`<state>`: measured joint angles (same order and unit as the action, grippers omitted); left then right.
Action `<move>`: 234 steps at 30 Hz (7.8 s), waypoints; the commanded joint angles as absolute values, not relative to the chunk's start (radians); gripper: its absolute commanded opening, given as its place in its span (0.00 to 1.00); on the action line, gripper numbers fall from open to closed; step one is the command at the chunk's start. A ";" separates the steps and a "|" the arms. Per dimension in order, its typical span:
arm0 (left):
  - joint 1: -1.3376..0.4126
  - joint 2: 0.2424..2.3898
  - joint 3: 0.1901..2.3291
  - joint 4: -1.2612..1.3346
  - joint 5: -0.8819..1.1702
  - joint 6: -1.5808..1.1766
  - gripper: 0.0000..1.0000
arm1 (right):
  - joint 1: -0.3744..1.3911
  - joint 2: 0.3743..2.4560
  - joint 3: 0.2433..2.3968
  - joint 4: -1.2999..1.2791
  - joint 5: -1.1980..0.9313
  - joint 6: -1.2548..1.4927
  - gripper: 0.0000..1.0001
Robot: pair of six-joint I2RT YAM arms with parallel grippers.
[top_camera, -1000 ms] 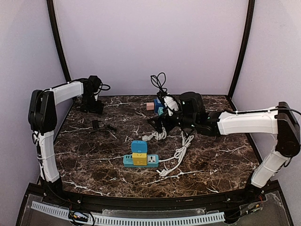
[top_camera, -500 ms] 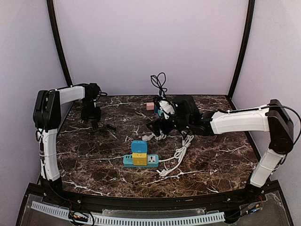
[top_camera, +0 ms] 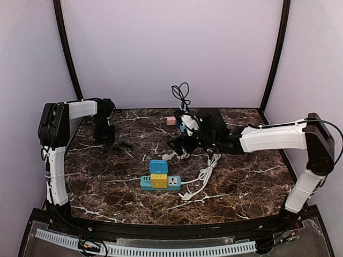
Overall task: Insert the plug
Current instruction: Pick up the plug from the center of the board, then adjust the plug, then insert the plug into the socket.
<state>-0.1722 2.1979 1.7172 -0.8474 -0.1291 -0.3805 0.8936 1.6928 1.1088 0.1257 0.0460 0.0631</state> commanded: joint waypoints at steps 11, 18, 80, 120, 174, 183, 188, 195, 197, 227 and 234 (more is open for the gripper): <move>-0.169 2.143 1.696 -0.897 -0.118 -0.342 0.01 | 0.889 1.684 1.128 0.136 0.058 0.064 0.99; -0.240 1.936 1.664 -0.869 -0.069 -0.168 0.01 | 0.889 1.608 1.123 0.147 0.046 0.072 0.99; -0.976 1.040 0.946 -0.224 -0.056 0.377 0.91 | 0.794 1.479 1.419 -0.608 -0.469 -0.369 0.00; -0.964 1.199 0.715 0.309 0.552 0.265 0.59 | 1.097 1.456 1.326 -0.548 -0.361 -0.395 0.00; -1.004 1.230 0.617 0.822 0.517 -0.018 0.01 | 1.049 1.242 0.819 0.525 -0.494 0.057 0.27; -1.004 1.210 0.605 0.776 0.476 0.020 0.12 | 1.028 1.234 0.827 0.405 -0.551 -0.008 0.00; -1.002 1.180 0.604 0.696 0.419 0.136 0.67 | 0.902 1.198 0.791 0.236 -0.635 -0.097 0.00; -0.989 1.102 0.610 0.491 0.313 0.287 0.73 | 0.797 1.172 0.594 0.312 -0.721 -0.237 0.00; -0.974 1.080 0.618 0.434 0.283 0.318 0.74 | 0.780 1.211 0.565 0.388 -0.748 -0.236 0.00; -0.697 1.144 0.426 0.434 0.400 0.366 0.78 | 0.821 1.918 0.677 1.032 -0.819 -0.144 0.00; -0.694 1.163 0.410 0.501 0.392 0.356 0.78 | 0.821 1.965 0.697 1.013 -0.812 -0.182 0.00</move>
<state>-0.7021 1.1534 0.4343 0.4461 0.3851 0.3737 0.8120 1.9278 0.6716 0.9722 -0.8219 -0.1558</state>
